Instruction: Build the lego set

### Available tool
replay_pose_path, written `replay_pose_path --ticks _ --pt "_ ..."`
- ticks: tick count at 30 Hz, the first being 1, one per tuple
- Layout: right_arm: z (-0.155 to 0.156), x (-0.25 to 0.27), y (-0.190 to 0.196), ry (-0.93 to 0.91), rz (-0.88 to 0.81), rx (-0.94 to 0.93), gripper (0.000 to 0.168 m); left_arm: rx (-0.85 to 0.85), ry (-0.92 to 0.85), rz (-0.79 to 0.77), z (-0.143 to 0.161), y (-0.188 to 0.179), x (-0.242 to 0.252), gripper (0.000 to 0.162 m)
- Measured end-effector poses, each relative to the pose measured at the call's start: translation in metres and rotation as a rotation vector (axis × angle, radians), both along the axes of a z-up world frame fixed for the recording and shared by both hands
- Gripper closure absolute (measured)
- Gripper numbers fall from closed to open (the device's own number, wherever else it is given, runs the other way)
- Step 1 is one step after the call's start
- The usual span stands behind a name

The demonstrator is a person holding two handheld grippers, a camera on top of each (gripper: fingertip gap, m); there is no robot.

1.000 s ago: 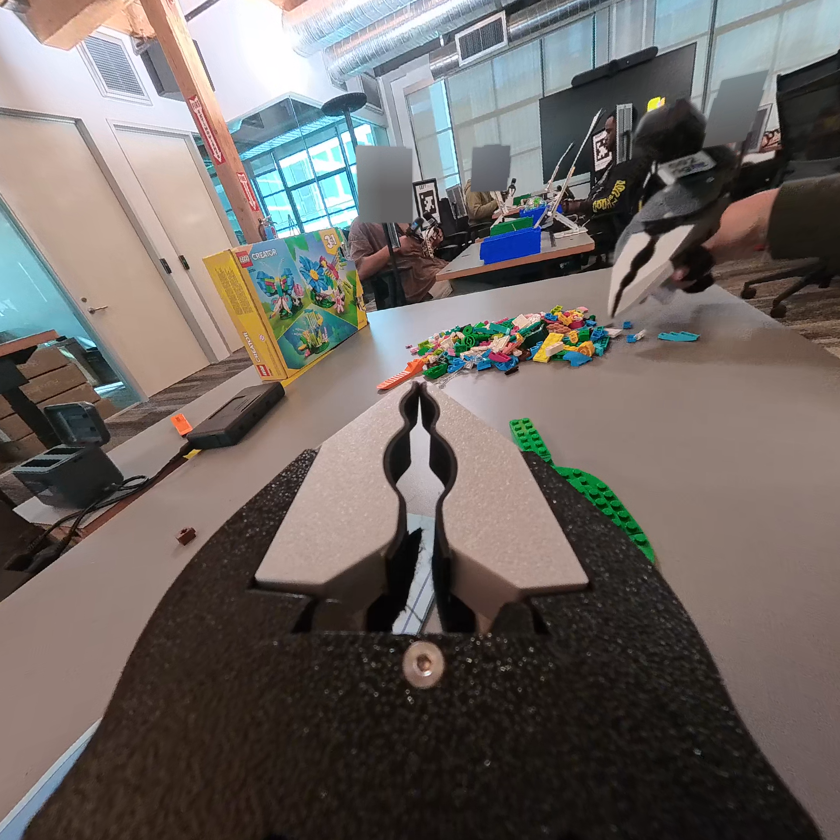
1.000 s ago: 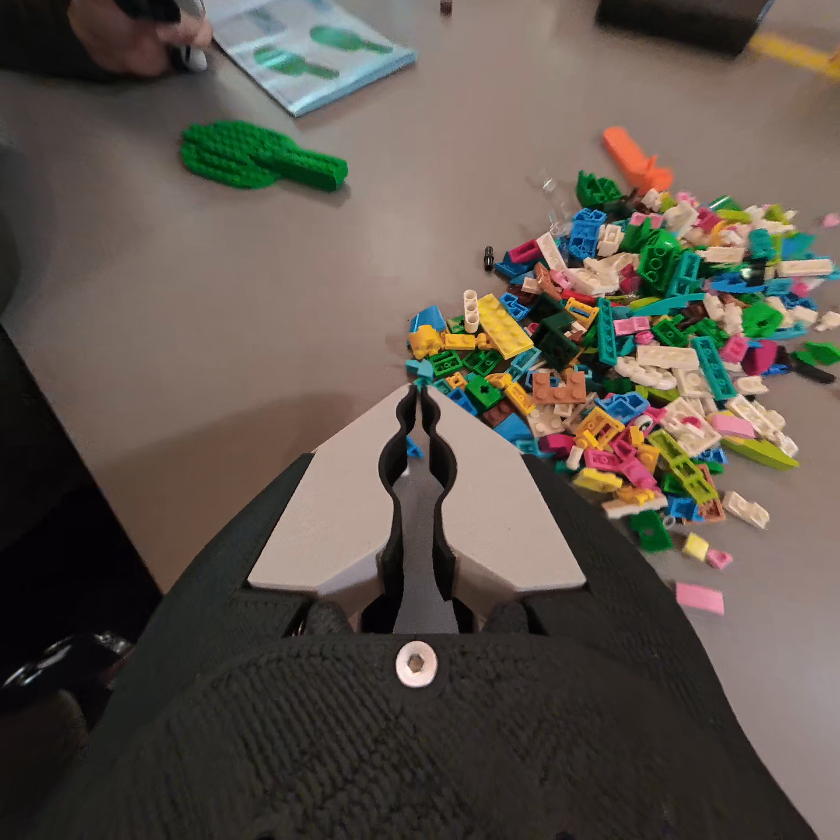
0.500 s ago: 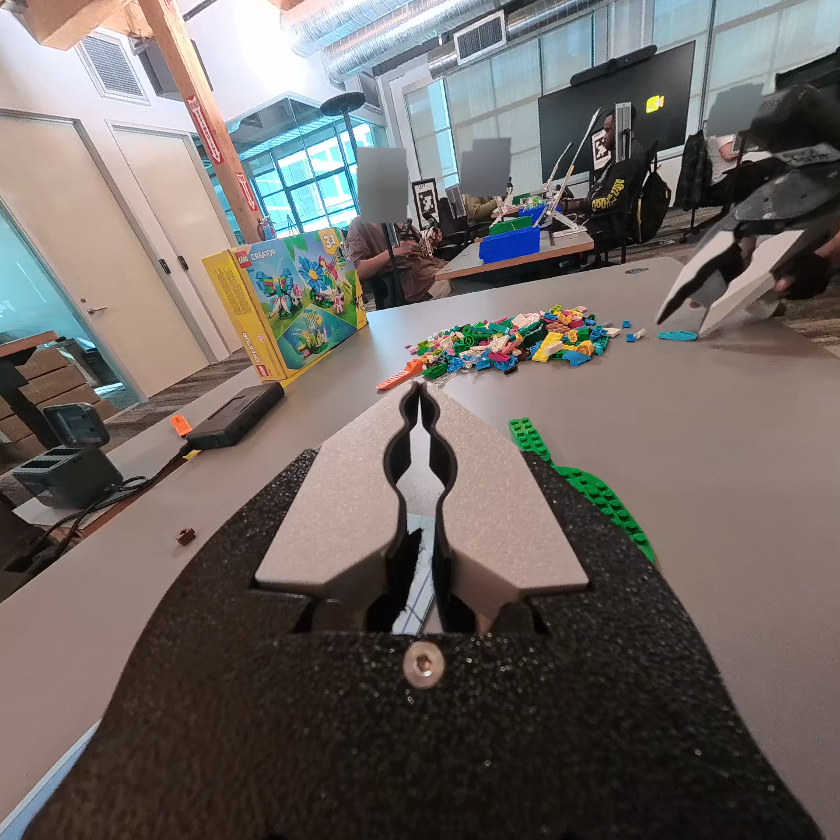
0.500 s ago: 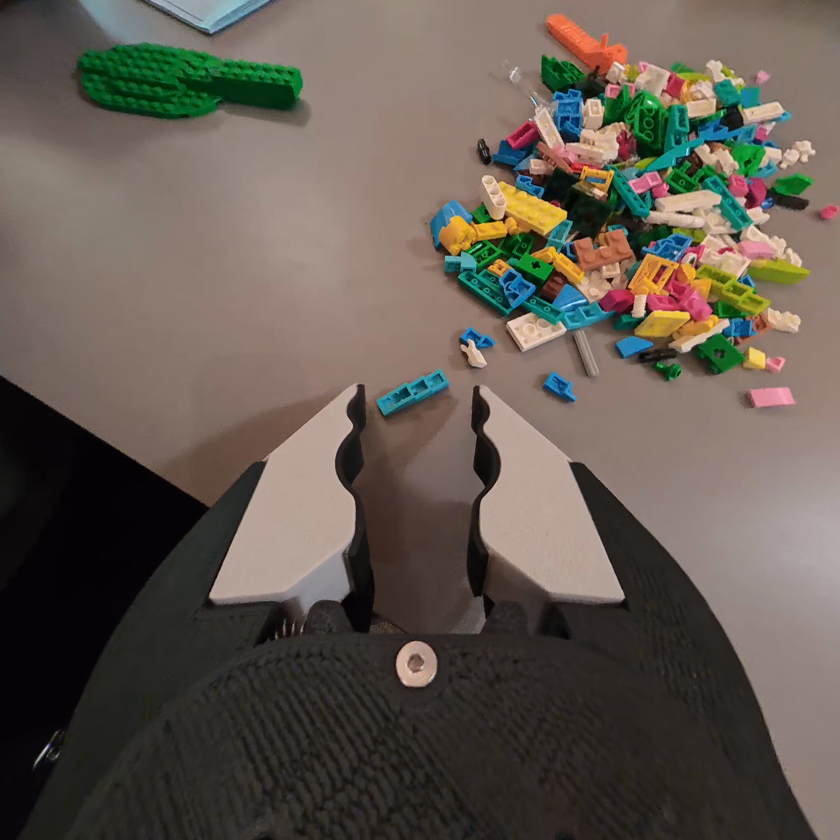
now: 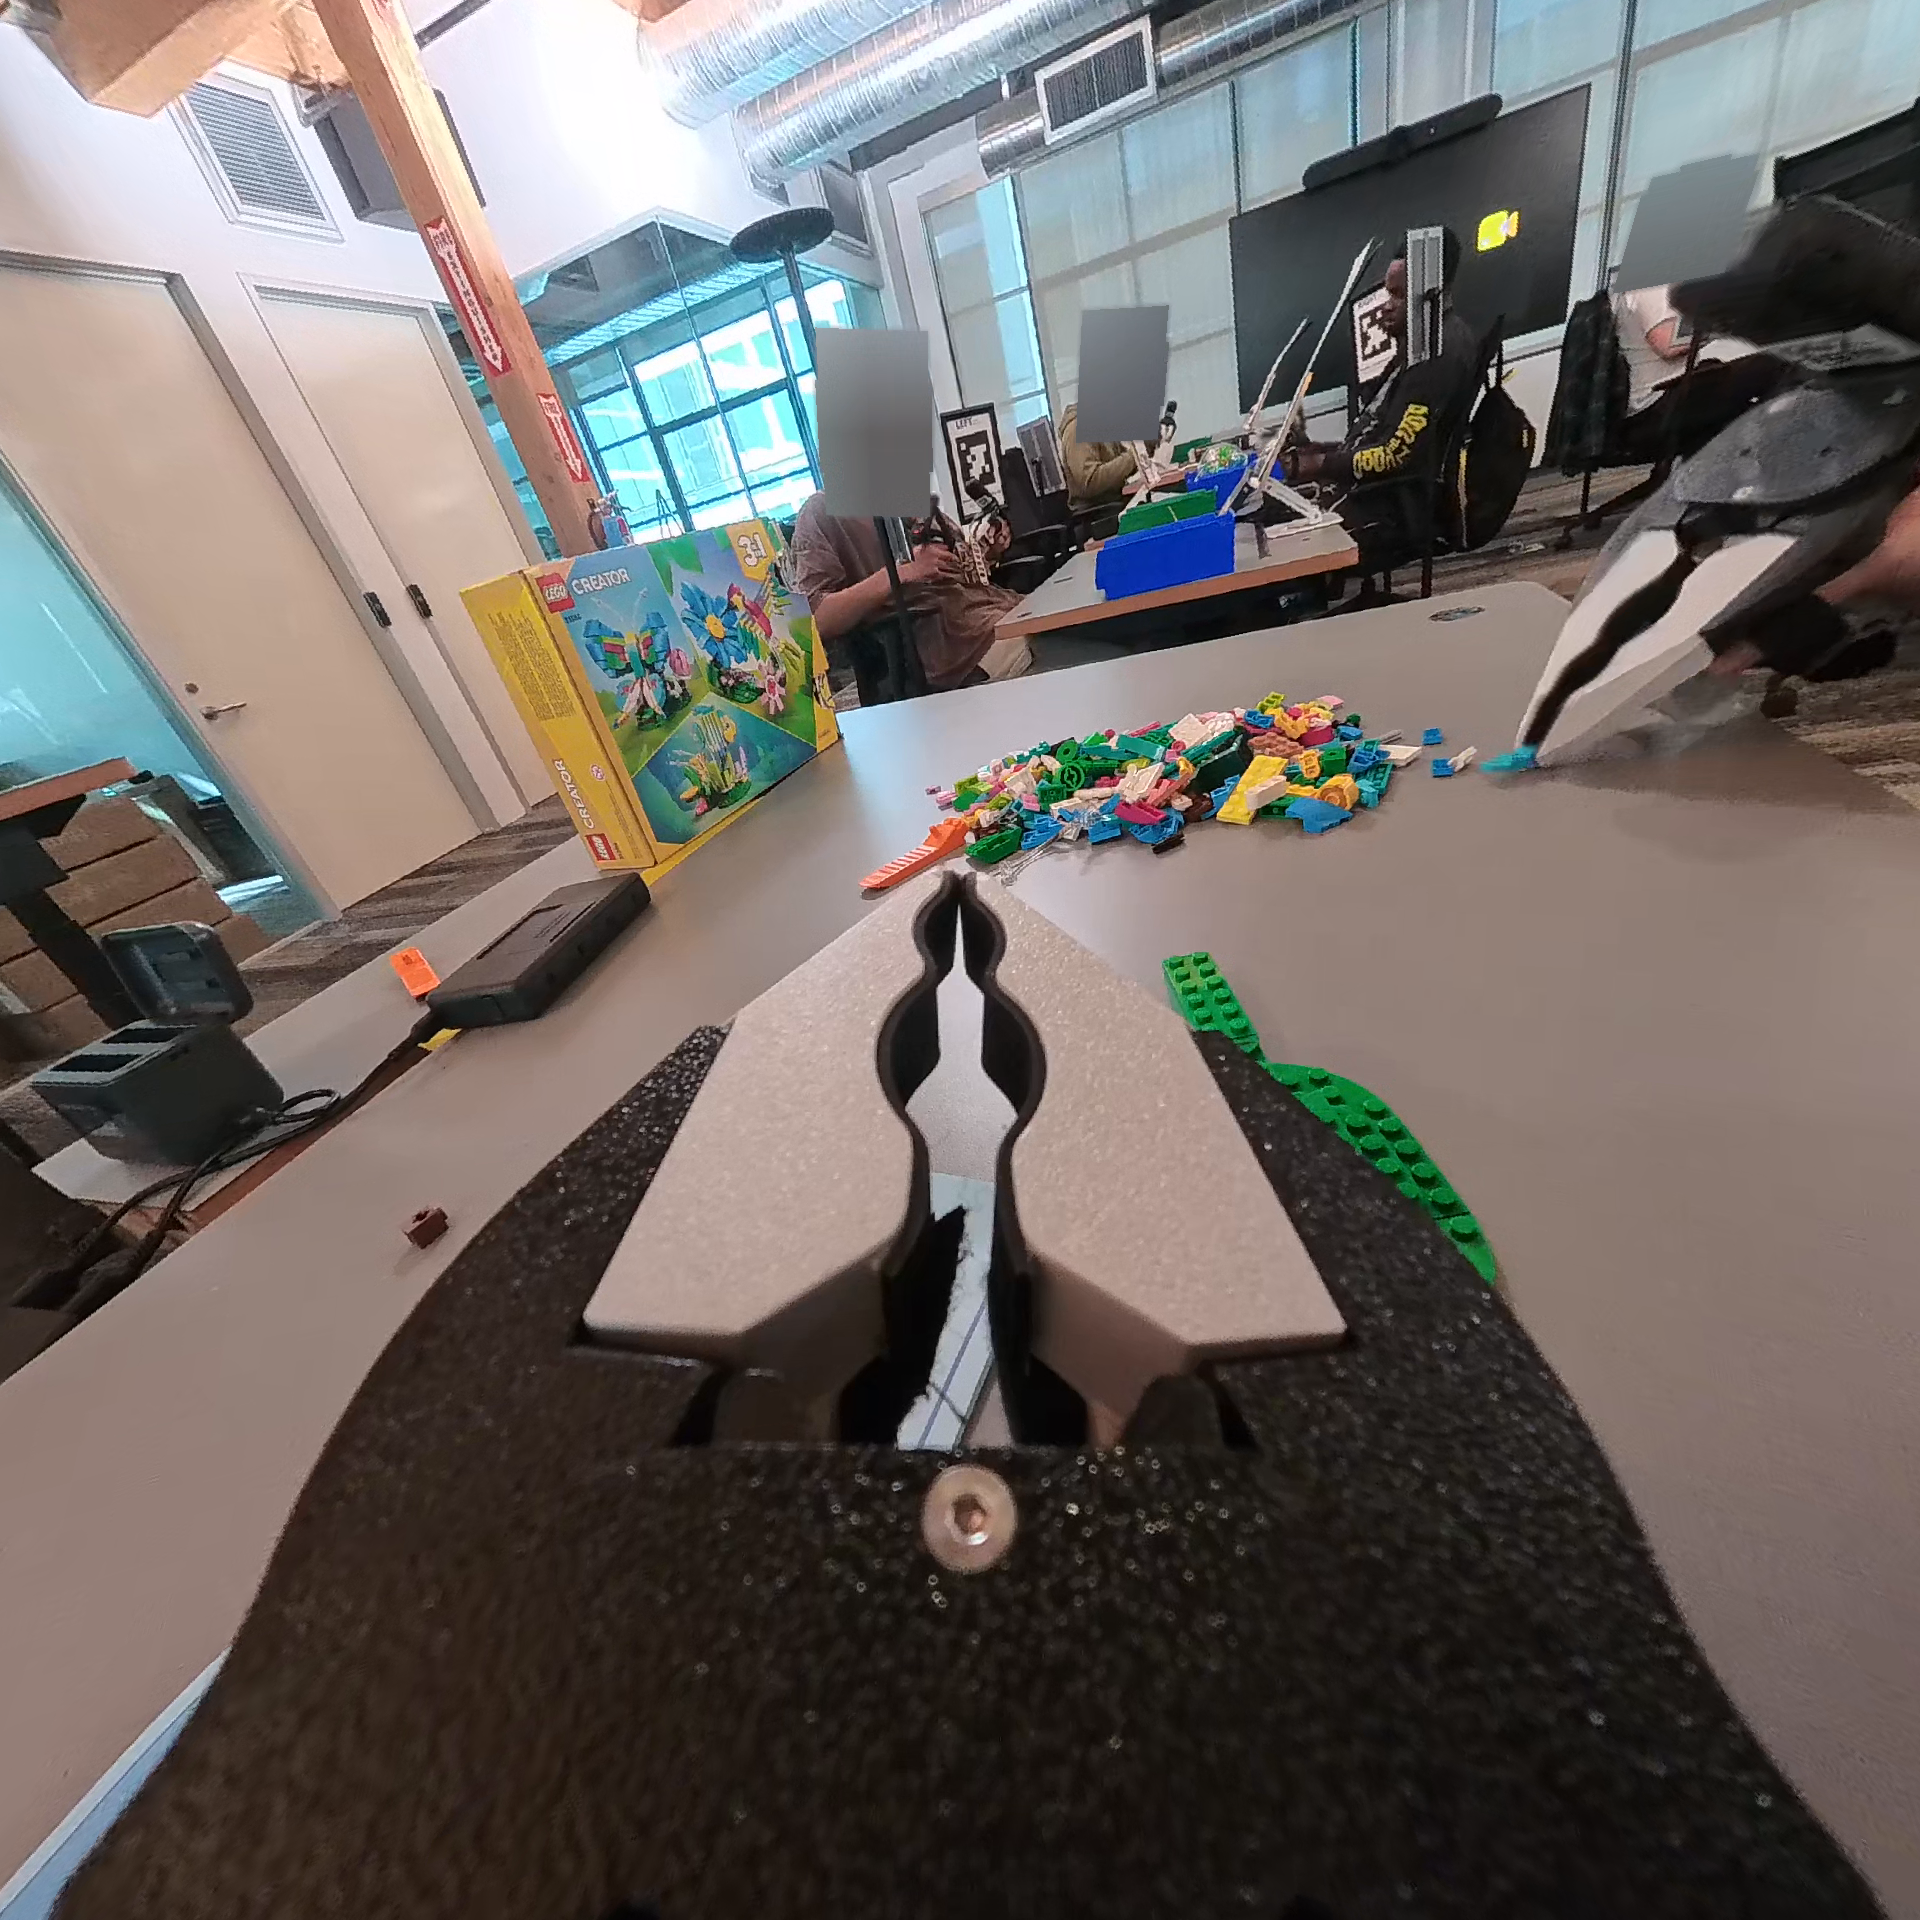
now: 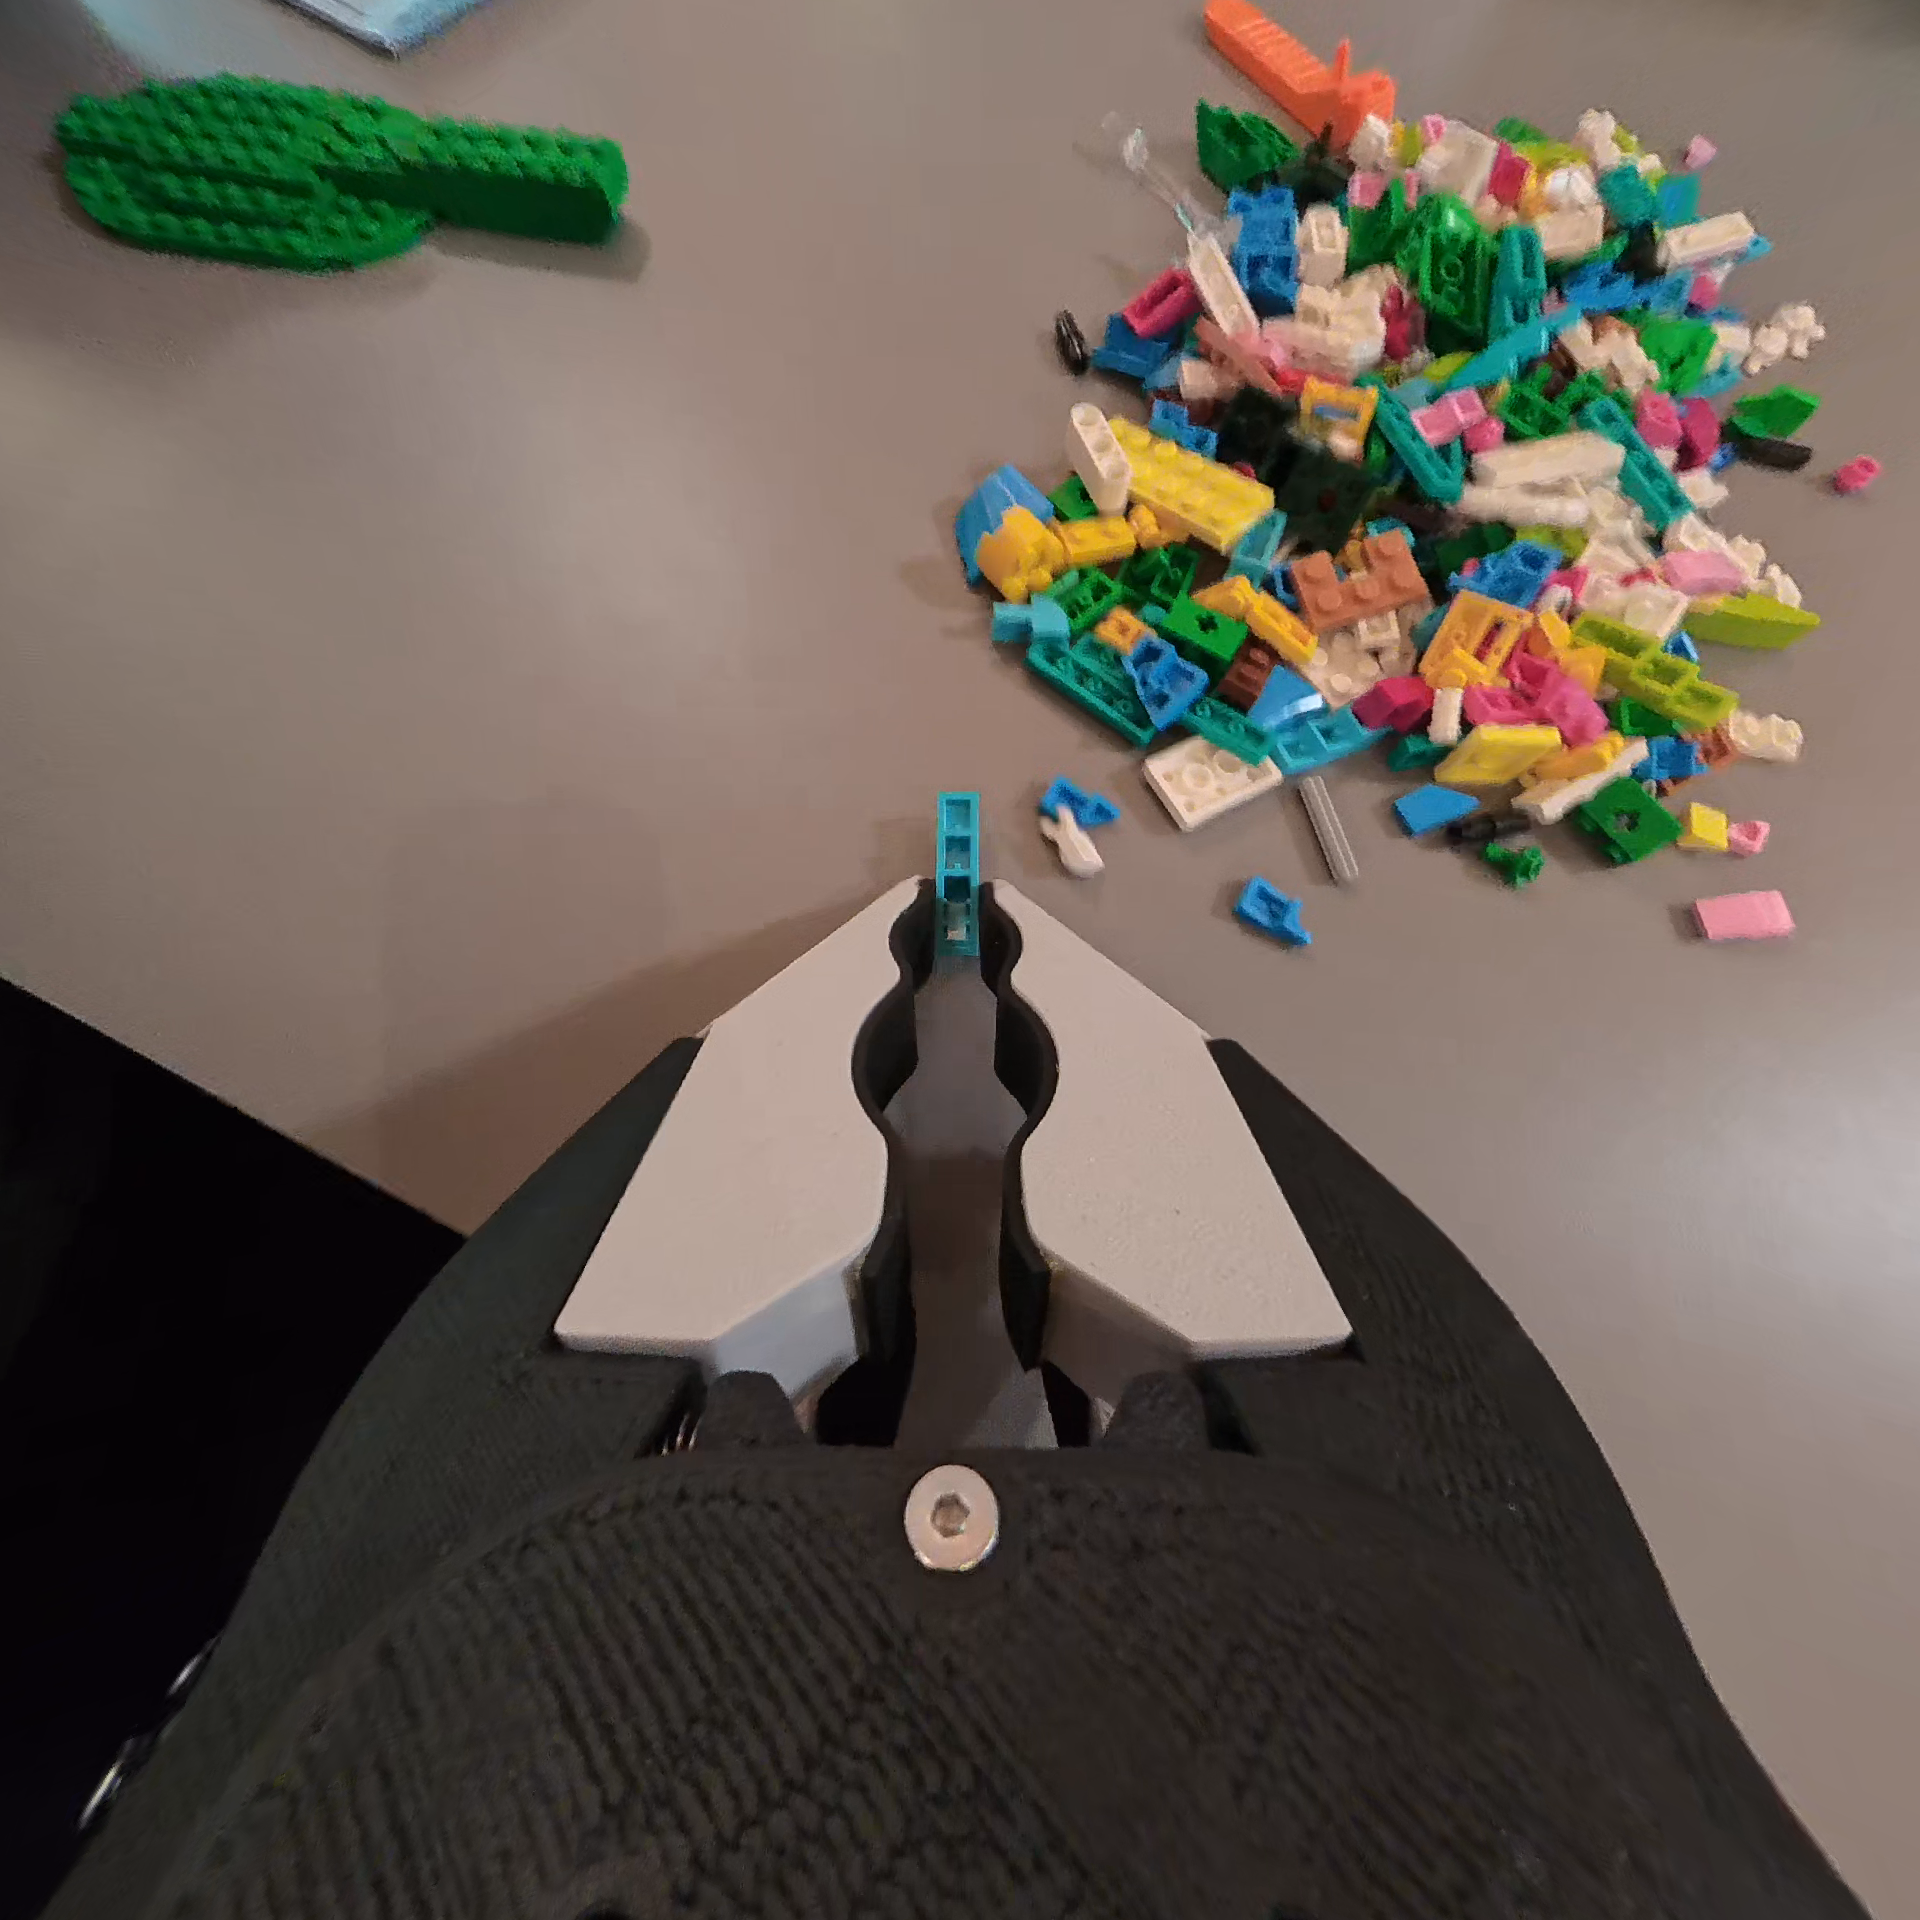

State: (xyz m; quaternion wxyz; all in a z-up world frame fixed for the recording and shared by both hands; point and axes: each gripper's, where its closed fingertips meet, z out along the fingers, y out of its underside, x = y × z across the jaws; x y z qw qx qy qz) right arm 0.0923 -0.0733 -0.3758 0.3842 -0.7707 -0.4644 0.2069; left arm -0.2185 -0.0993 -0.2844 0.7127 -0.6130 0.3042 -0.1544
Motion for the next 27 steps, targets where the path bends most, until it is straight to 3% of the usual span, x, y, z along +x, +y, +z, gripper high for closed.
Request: replay_pose_path --ticks 3,7,14,20,21,23,27 --pt "0.021 -0.029 0.013 0.067 0.015 0.056 0.162 0.001 0.004 0.001 0.0 0.0 0.0 0.162" --pt "0.036 -0.095 0.06 0.131 -0.037 0.136 0.161 0.003 0.004 0.0 0.0 0.0 0.0 0.162" --pt "0.013 -0.197 0.124 -0.103 -0.01 0.245 0.161 0.005 0.001 -0.001 0.0 0.0 0.0 0.162" --pt "-0.008 -0.213 0.145 -0.179 -0.009 0.168 0.161 0.006 0.003 -0.002 0.0 0.0 0.0 0.162" --pt "-0.006 -0.214 0.142 -0.157 -0.01 0.149 0.155 0.007 0.004 -0.002 0.0 -0.001 0.0 0.162" --pt "0.005 -0.212 0.133 -0.103 -0.008 0.13 0.138 0.007 0.004 -0.002 0.0 -0.001 0.0 0.162" --pt "0.044 -0.182 0.115 0.029 0.001 0.207 0.122 0.004 -0.002 -0.002 0.0 0.0 0.0 0.162"
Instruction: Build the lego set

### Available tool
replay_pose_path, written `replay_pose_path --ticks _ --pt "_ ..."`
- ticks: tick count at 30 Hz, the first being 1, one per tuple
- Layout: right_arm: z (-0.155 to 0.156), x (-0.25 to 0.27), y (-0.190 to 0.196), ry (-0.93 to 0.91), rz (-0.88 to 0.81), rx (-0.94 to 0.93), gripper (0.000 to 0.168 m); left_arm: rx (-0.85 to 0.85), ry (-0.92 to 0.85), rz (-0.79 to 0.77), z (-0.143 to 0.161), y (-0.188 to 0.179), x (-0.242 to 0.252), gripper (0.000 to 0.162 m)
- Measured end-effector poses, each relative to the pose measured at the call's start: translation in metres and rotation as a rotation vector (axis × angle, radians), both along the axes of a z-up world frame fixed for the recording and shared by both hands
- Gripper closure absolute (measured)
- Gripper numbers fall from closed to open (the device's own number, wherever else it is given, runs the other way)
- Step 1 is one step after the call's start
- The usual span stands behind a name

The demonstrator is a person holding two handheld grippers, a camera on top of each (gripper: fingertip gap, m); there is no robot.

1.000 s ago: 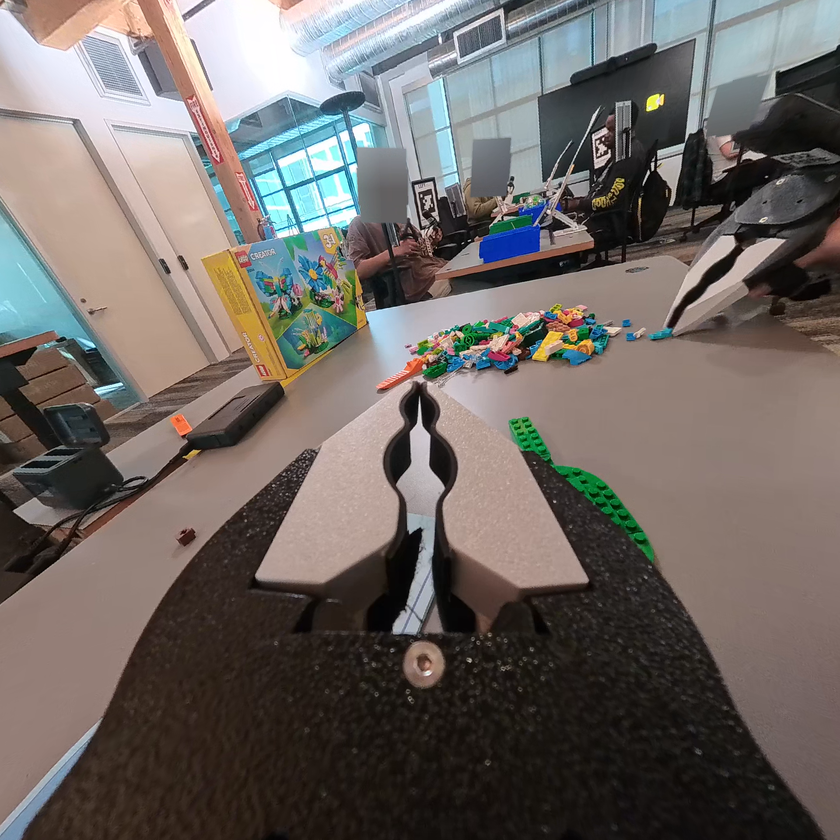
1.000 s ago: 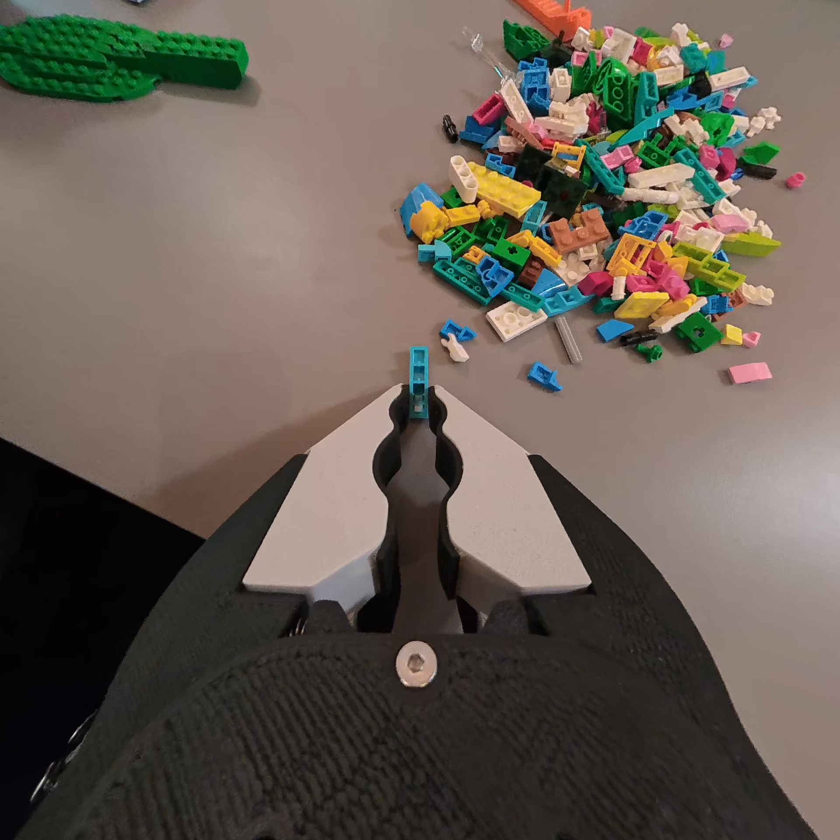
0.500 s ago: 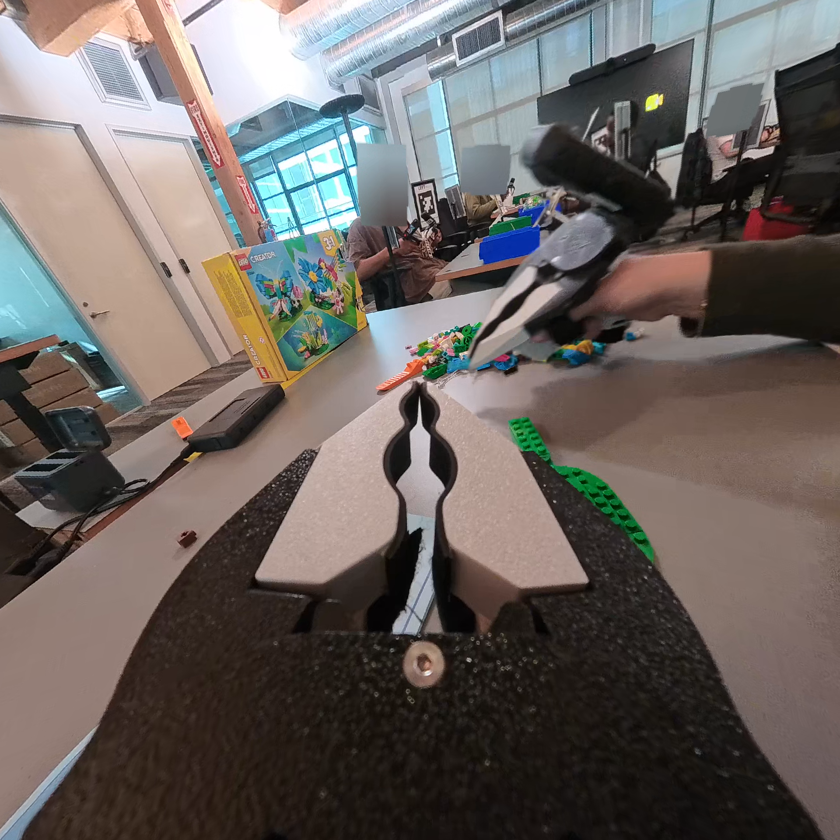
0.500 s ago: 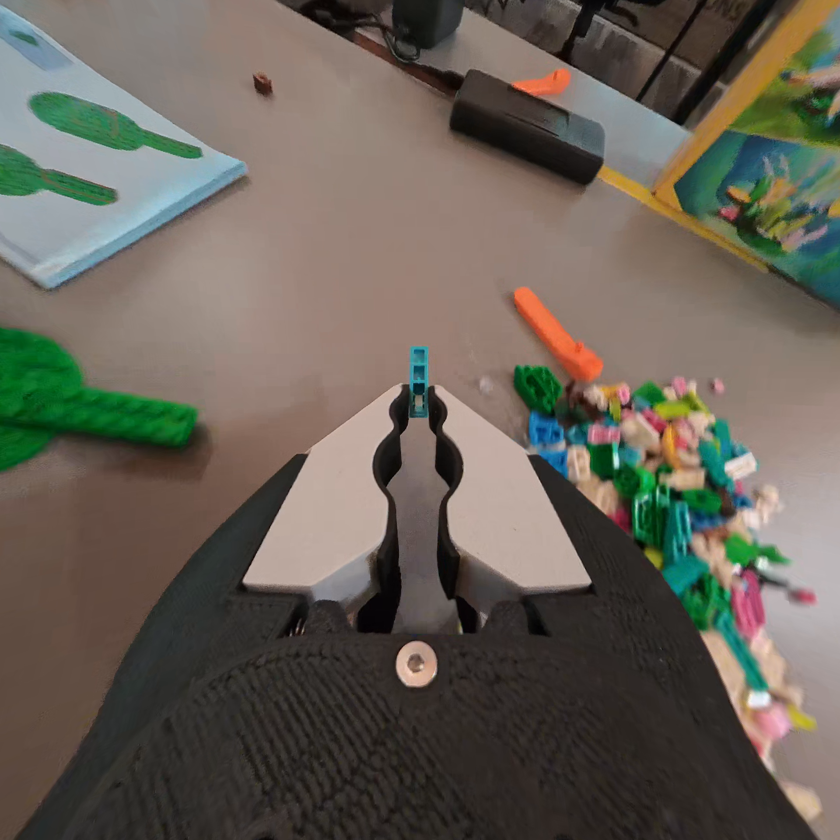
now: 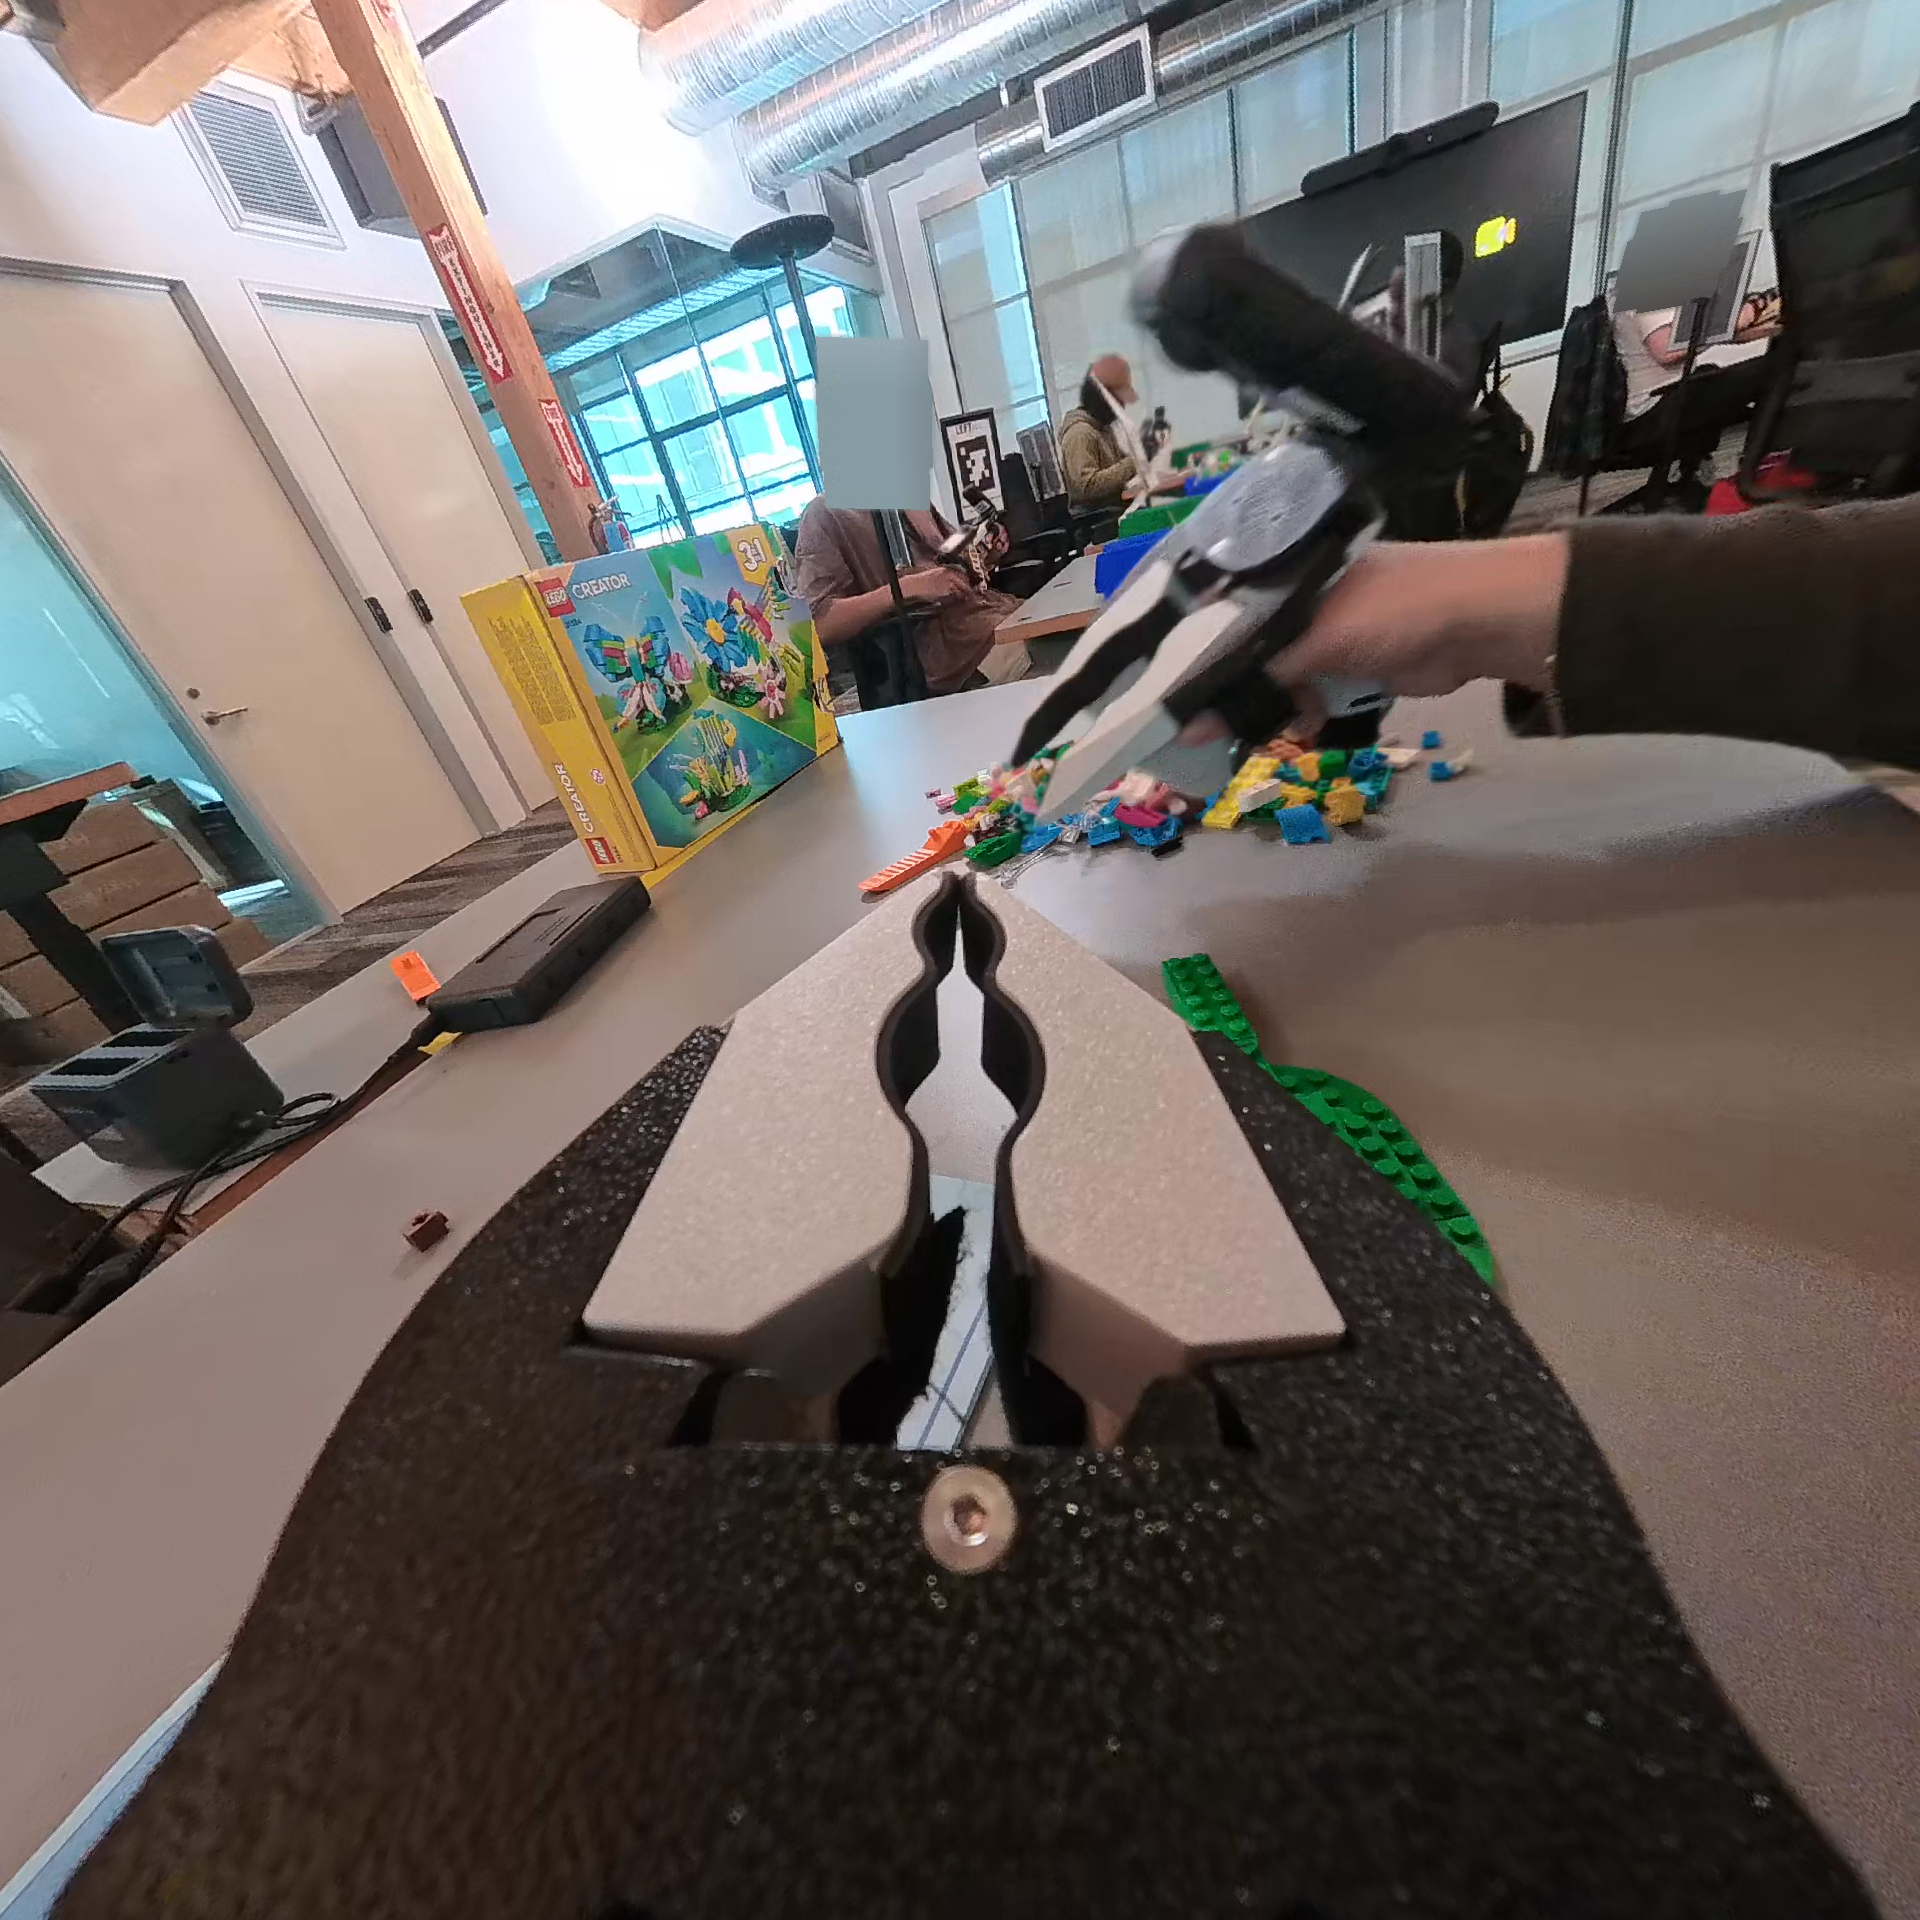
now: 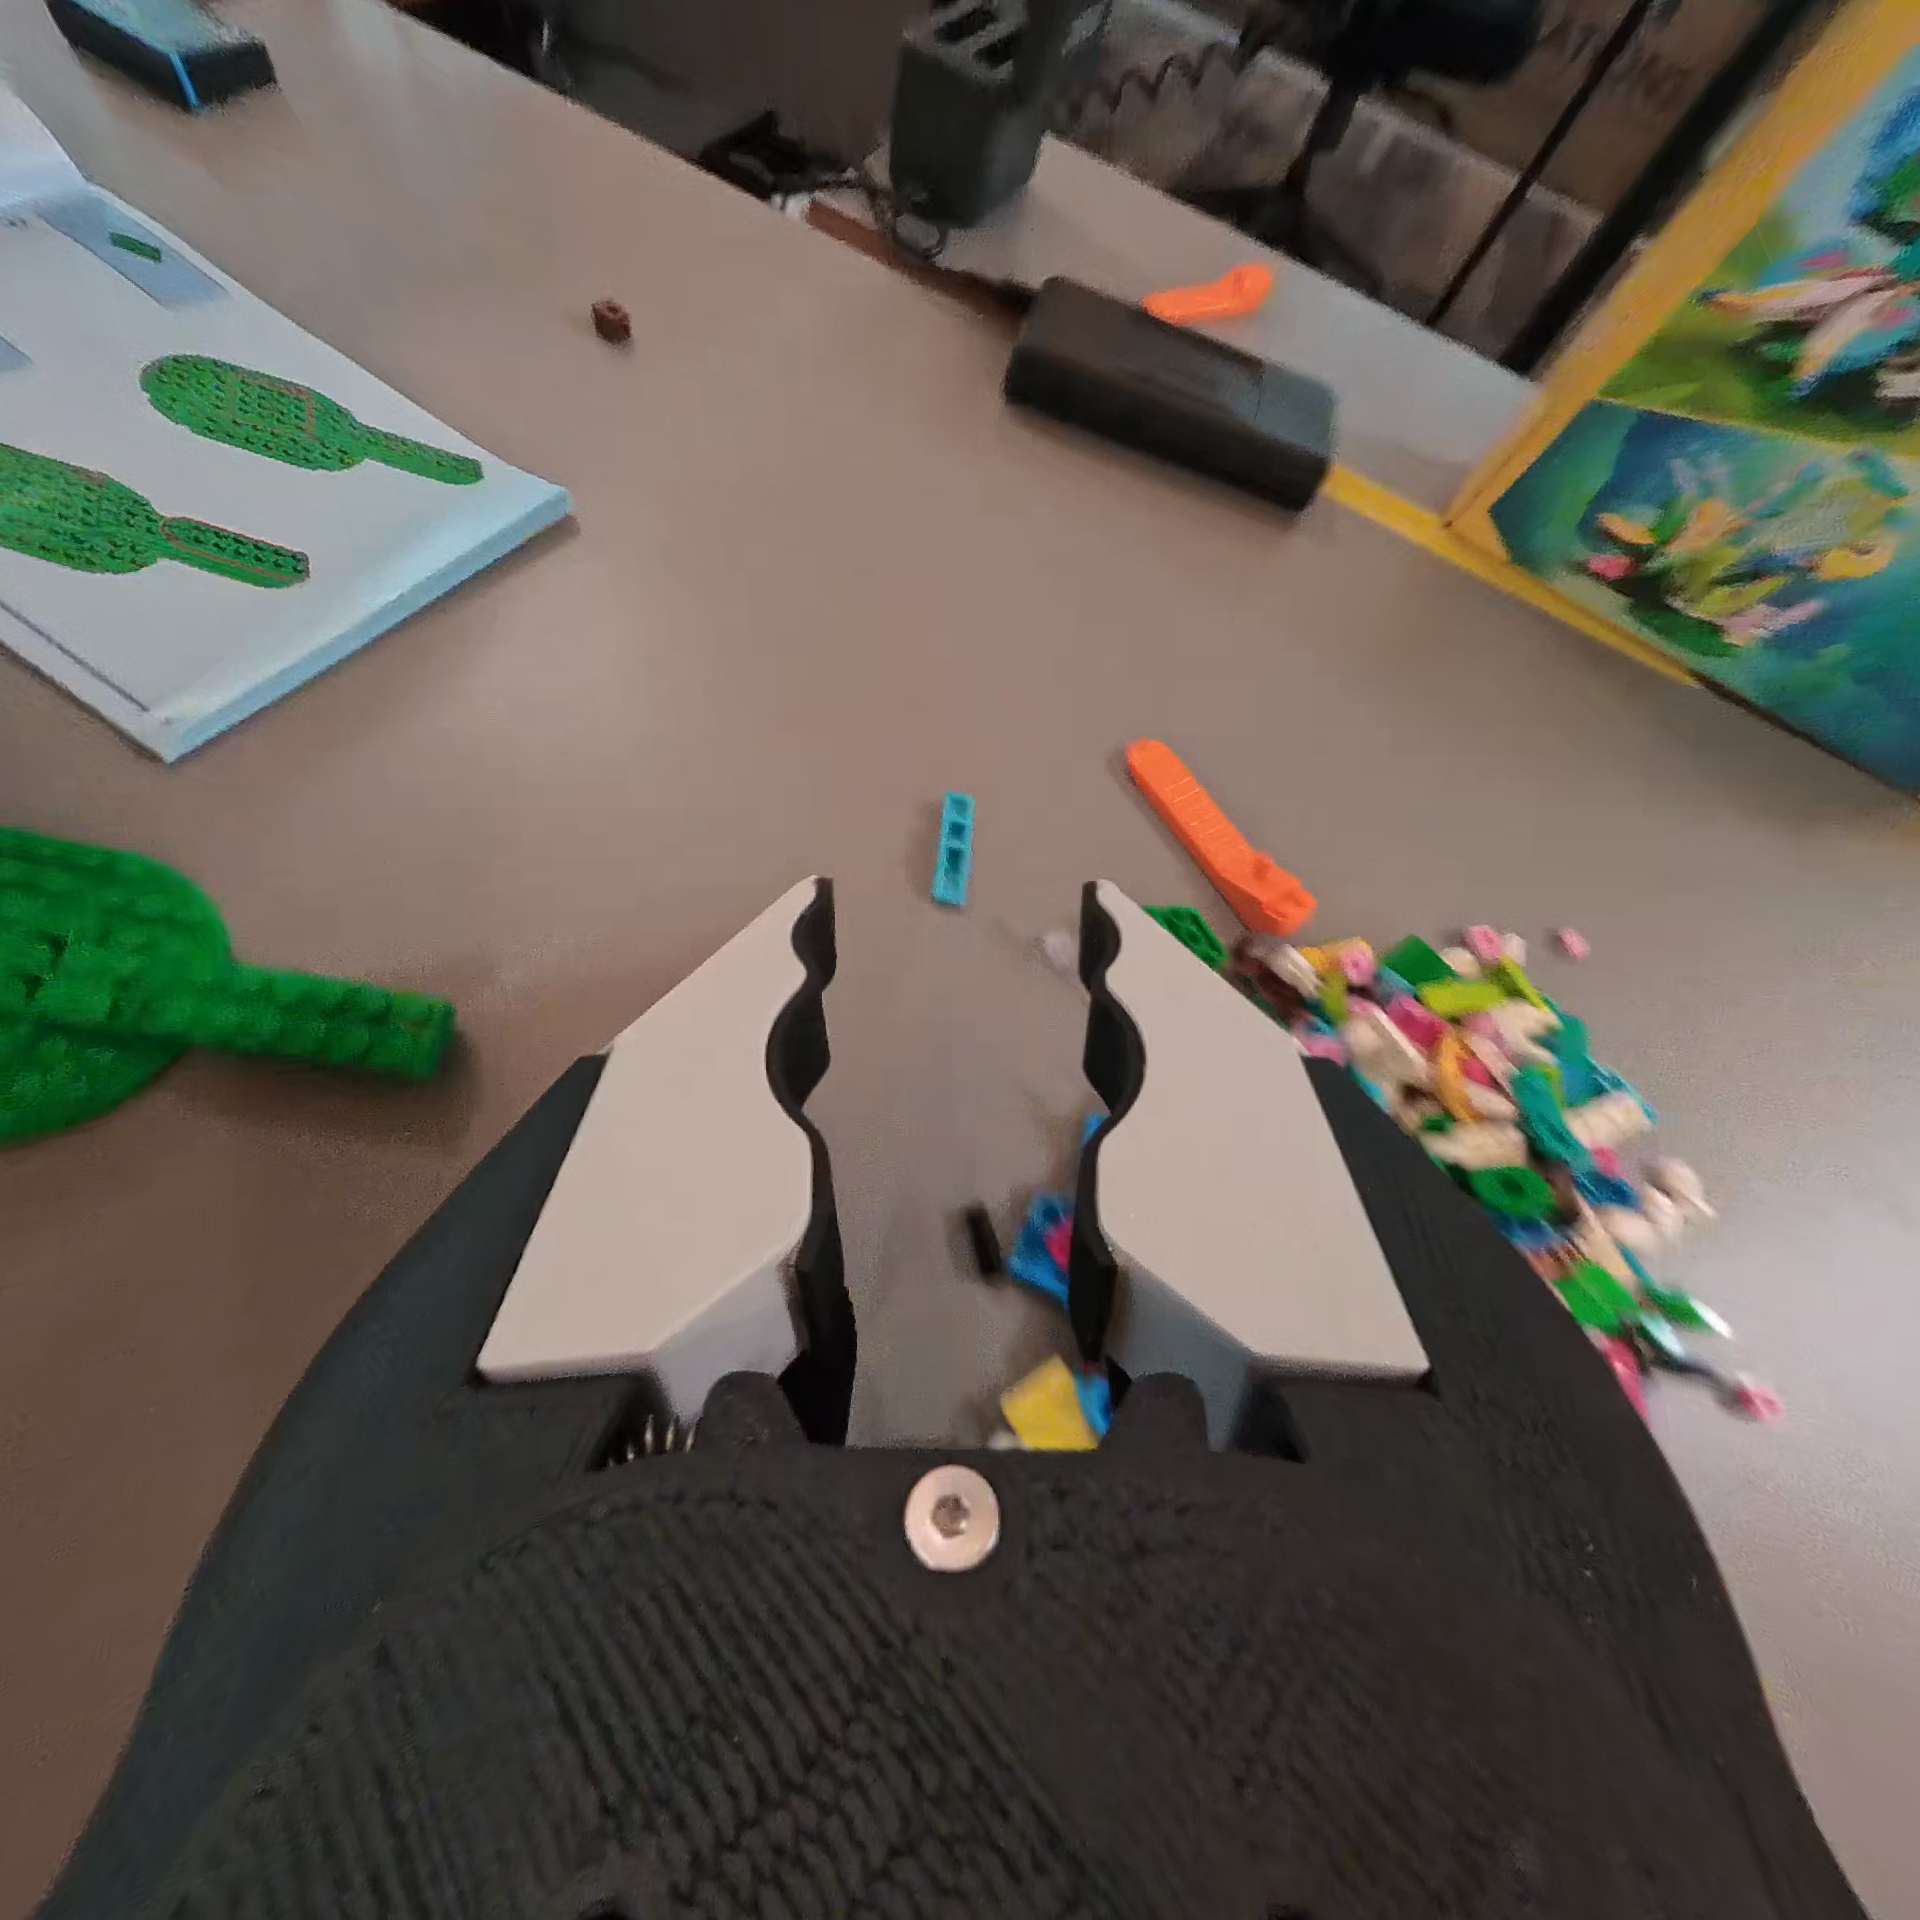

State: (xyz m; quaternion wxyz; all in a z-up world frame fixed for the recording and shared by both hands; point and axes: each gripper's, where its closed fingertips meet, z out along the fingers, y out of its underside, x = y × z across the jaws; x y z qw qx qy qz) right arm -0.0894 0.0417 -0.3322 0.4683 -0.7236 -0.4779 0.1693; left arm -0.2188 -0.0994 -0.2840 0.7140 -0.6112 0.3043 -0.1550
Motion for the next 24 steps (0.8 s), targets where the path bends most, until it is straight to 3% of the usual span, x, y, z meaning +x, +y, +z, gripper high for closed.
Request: replay_pose_path --ticks 7,11,20,24 --pt "-0.01 0.133 0.004 -0.015 -0.223 -0.043 0.092 -0.001 0.003 0.0 0.0 0.0 0.0 0.162" --pt "-0.013 0.177 0.006 -0.03 -0.303 -0.073 0.089 -0.001 0.004 -0.001 0.0 0.0 0.001 0.162" --pt "-0.037 0.183 0.013 -0.088 -0.272 -0.166 0.111 -0.001 0.006 -0.002 -0.001 0.0 0.001 0.162" --pt "-0.037 0.175 0.017 -0.054 -0.239 -0.163 0.132 -0.005 -0.003 0.005 0.0 0.001 -0.001 0.162"
